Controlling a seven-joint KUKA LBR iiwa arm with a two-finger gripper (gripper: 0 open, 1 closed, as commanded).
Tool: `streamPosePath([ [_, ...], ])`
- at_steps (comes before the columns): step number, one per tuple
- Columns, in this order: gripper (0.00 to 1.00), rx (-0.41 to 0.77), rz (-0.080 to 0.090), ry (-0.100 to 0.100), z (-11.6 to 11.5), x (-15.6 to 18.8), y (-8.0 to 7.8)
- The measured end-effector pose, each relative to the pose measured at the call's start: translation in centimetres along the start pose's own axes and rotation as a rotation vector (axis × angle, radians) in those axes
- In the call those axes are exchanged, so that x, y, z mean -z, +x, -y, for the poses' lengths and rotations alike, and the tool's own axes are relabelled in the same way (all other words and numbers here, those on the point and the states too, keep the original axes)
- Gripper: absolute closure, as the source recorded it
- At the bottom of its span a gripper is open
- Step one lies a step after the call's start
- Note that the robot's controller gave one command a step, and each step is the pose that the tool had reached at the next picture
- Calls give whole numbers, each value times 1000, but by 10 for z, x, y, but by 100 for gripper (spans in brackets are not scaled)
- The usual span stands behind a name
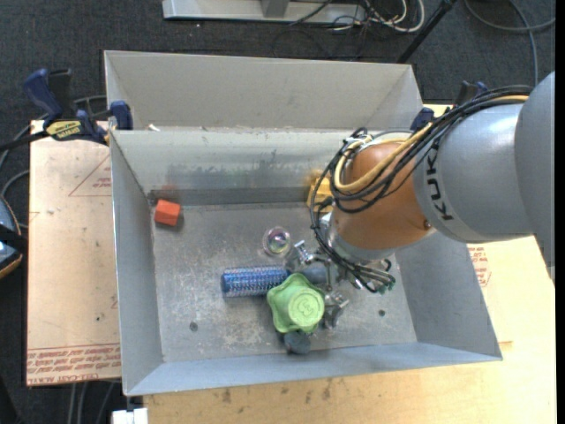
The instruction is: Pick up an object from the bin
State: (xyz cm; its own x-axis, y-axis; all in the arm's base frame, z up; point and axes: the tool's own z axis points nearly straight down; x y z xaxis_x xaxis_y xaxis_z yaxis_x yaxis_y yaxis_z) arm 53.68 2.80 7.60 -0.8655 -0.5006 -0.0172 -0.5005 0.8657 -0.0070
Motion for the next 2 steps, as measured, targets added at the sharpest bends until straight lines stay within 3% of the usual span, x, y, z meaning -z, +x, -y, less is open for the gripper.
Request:
streamPosePath([
  [1,100,-3,-3,-2,1,0,0],
  [2,100,-9,-8,-2,11,169,2],
])
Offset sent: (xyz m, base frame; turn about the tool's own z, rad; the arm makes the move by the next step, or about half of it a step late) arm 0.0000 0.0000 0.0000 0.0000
